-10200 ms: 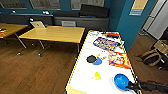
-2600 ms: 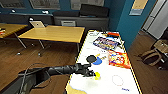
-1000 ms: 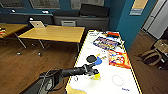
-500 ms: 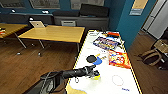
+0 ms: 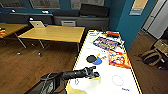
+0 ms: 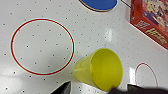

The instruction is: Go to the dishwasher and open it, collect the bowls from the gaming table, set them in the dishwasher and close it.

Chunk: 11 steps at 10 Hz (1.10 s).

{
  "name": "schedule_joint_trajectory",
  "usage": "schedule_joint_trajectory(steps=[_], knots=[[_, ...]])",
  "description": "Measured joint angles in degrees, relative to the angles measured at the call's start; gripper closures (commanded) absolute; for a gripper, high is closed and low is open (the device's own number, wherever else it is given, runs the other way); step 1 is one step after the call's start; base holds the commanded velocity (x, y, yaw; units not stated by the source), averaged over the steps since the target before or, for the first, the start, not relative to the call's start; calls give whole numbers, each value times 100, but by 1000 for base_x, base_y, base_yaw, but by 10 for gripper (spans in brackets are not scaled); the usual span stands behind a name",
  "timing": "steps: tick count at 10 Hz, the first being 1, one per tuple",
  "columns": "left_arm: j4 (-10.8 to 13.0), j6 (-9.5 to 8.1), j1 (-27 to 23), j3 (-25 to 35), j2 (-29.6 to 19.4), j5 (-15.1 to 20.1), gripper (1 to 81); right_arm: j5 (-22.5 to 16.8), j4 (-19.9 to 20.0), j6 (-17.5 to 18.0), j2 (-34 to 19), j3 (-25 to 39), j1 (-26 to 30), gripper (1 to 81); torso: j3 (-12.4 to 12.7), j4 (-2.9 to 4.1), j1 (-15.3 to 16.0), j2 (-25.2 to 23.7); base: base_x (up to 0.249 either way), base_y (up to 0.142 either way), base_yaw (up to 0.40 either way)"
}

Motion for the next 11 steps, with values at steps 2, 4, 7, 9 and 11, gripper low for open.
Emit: schedule_joint_trajectory(steps=[2,4,7,9,11], knots=[[0,-16,4,0,0,0,10,0,-10,0,0,0,0,811,0,0,0,0,0,0,0],[0,-230,0,0,11,-2,10,-2,-13,0,30,0,0,811,0,0,0,0,0,0,0],[4,-1126,-71,0,-20,-20,10,-2,-41,0,39,0,0,811,0,0,0,0,0,0,0],[30,-1273,-71,-46,-44,-16,10,-2,-51,0,39,0,0,811,0,0,0,0,0,0,0],[155,-1275,-44,-99,-30,-20,10,0,-66,0,41,0,-1,811,0,0,0,0,0,0,0]])
